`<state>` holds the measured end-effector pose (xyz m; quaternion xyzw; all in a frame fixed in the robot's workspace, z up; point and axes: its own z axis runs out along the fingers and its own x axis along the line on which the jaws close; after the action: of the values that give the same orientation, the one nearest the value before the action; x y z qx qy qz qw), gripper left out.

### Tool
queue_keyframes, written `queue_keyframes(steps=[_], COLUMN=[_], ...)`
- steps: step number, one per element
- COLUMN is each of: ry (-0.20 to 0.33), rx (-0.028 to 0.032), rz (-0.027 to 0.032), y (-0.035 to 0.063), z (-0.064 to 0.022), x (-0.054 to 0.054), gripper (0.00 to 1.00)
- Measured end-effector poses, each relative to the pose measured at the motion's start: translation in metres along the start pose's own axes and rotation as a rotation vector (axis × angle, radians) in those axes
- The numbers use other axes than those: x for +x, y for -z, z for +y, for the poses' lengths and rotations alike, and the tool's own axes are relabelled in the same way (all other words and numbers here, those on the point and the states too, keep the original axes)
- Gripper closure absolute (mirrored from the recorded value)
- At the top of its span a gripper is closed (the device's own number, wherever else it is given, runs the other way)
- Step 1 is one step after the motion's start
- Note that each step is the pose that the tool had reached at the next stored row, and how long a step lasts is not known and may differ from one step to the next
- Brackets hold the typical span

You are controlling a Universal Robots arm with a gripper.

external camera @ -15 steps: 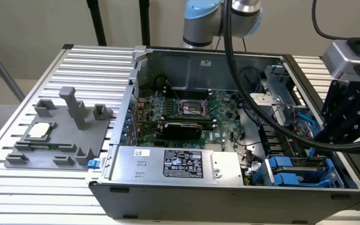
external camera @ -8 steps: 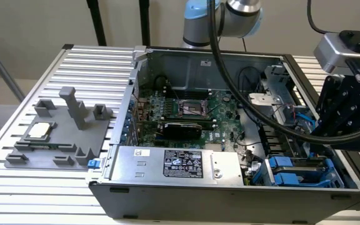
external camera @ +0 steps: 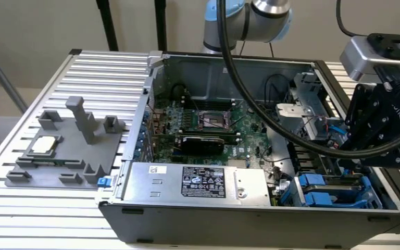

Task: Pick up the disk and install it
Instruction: 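Insert the second disk wire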

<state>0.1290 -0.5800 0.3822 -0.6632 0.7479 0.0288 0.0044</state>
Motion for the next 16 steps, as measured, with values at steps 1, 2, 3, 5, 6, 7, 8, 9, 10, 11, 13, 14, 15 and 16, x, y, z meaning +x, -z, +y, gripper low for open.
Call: queue_keyframes(steps=[1,2,3,5,6,7,8,9,10,11,13,14,15,16], ry=[0.000,0.000,0.000,0.000,0.000,0.000,0.000,0.000,0.000,0.000,0.000,0.000,0.000,0.000], rx=[0.0000,0.0000,0.0000,0.0000,0.0000,0.0000,0.0000,0.0000,0.0000,0.0000,0.0000,-0.0001,-0.0001,0.0000], rz=[0.0000,0.0000,0.0000,0.0001,0.0000,0.0000,0.0000,0.0000,0.0000,0.0000,0.0001,-0.0001,0.0000,0.0001], y=[0.0000,0.0000,0.0000,0.0000,0.0000,0.0000,0.0000,0.0000,0.0000,0.0000,0.0000,0.0000,0.0000,0.0001], z=[0.0000,0.0000,0.0000,0.0000,0.0000,0.0000,0.0000,0.0000,0.0000,0.0000,-0.0003,-0.0009,-0.0020,-0.0035], x=[0.0000,0.0000,0.0000,0.0000,0.0000,0.0000,0.0000,0.0000,0.0000,0.0000,-0.0001,-0.0007,-0.0010,-0.0016], gripper=[0.00,0.00,0.00,0.00,0.00,0.00,0.00,0.00,0.00,0.00,0.00,0.00,0.00,0.00])
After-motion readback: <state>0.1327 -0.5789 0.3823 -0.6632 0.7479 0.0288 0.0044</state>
